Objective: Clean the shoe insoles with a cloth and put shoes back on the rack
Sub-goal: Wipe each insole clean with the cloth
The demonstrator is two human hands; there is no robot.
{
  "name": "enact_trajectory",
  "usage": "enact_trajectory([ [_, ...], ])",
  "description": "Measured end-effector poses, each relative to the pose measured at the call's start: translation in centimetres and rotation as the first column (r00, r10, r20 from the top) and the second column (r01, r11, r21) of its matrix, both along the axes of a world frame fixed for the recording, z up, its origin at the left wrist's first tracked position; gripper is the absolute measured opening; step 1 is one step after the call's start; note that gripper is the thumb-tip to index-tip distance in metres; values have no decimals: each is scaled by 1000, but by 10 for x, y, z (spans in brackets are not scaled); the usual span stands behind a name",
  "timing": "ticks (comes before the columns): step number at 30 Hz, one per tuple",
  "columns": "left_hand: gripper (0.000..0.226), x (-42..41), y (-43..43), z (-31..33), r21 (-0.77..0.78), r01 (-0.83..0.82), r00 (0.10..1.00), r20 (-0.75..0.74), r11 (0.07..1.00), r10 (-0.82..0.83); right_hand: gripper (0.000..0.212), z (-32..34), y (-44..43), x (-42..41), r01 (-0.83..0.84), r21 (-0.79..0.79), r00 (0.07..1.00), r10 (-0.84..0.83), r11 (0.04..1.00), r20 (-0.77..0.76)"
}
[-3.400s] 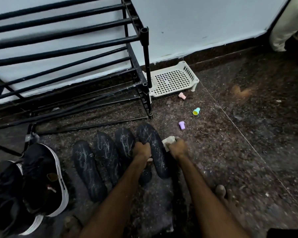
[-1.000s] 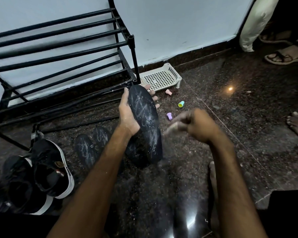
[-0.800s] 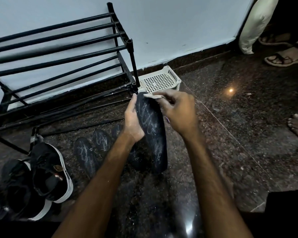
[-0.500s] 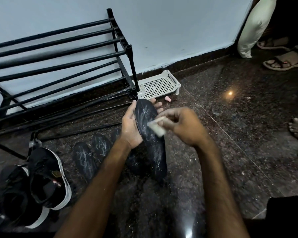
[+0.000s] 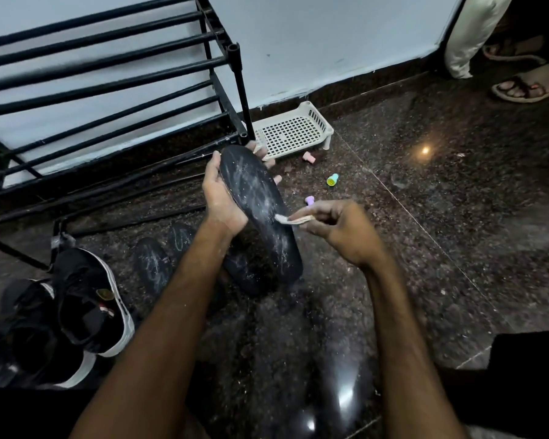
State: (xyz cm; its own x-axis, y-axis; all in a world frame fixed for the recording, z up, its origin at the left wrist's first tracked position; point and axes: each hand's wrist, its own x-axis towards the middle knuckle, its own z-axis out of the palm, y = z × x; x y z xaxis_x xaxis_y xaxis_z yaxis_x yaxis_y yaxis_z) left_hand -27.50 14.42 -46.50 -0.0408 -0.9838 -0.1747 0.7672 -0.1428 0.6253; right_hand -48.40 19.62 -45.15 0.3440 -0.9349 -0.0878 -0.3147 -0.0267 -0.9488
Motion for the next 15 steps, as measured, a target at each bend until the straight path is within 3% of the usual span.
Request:
enact_trajectory([
  [2,61,2,-1,0,-10,-16,998,-64,1000,15,13,-12,9,7,-126,92,980,139,988,-144],
  [5,60,4,-5,0,-13,-21,995,-96,1000,19,30,-37,17,-5,-231,298,847,342,926,-406],
  [8,59,4,-6,0,-24,-16,996,-92,1000,13,8,-34,8,-25,-177,256,926,249,950,-283],
  [10,59,2,-5,-1,-14,-13,996,-85,1000,11,13,-22,0,-33,-67,194,991,88,979,-103],
  [12,60,0,-3,-1,2,-15,998,-65,1000,15,14,-16,-2,-29,22,128,999,-27,992,35],
  [14,61,-3,-3,0,8,-16,999,-37,1000,16,13,-21,3,-20,15,127,996,-25,992,80],
  [15,61,-4,-3,0,13,-20,1000,-19,1000,20,8,-28,7,-17,-35,145,999,32,989,25],
])
